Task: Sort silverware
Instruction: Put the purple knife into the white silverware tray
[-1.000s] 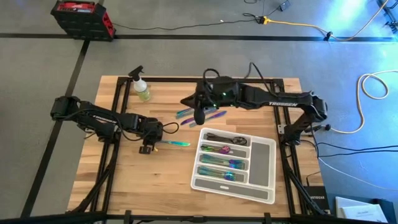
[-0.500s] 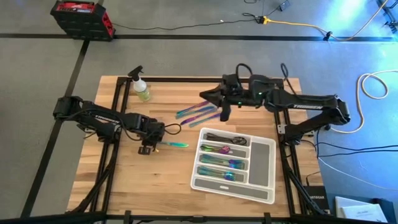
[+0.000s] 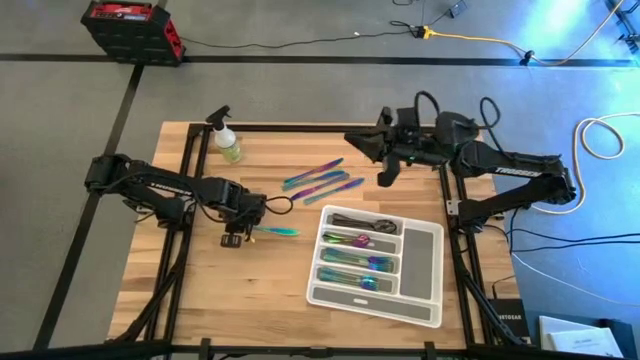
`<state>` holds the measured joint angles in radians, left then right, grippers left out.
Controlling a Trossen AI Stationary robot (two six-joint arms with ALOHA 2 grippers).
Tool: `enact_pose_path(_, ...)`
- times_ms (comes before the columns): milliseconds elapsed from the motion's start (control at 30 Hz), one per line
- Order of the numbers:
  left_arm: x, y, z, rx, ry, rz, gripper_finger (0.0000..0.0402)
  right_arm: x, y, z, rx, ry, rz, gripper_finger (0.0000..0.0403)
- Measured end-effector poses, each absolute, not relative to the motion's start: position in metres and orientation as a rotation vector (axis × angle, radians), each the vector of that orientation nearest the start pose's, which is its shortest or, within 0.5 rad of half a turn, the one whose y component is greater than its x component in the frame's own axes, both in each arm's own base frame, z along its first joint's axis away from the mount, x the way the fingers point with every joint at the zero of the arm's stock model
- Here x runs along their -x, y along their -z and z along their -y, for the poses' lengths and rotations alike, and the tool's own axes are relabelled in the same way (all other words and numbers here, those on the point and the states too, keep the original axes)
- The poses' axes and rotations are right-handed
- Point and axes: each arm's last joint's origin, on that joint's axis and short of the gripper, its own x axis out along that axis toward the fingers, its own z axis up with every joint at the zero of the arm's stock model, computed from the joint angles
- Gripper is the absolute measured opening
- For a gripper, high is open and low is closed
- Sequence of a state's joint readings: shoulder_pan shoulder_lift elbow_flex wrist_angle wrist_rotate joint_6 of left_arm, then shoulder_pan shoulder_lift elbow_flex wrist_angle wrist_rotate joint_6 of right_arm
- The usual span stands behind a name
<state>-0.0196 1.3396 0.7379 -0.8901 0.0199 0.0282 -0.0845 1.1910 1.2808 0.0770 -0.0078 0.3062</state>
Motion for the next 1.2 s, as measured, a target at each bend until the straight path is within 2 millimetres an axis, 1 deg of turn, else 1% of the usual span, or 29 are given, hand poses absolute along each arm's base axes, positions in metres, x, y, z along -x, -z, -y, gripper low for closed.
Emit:
enact_pose_path(233, -0.203, -0.185, 0.005, -0.016, 0.056, -1.523, 0.0061, -0.244, -0.454, 0.021, -0.281, 0.073, 0.207, 0.0)
enact_pose_path(533, -0.213, -0.203, 0.005, 0.004, 0.037, -1.475, 0.0054, -0.242, -0.452, 0.022, -0.305, 0.115, 0.187, 0.0)
enact_pose_path(600, -0.214, -0.204, 0.005, 0.008, 0.033, -1.468, 0.0054, -0.243, -0.448, 0.022, -0.311, 0.119, 0.154, 0.0)
enact_pose_path(733, -0.214, -0.205, 0.005, 0.027, 0.016, -1.469, 0.0054, -0.245, -0.435, 0.022, -0.295, 0.115, 0.019, 0.0001)
enact_pose_path(800, -0.214, -0.205, 0.005, 0.042, 0.003, -1.473, 0.0054, -0.246, -0.432, 0.021, -0.286, 0.109, -0.018, 0.0001)
enact_pose_path(1200, -0.207, -0.204, 0.005, 0.088, -0.027, -1.541, 0.0053, -0.245, -0.431, 0.021, -0.259, 0.105, -0.034, 0.0001)
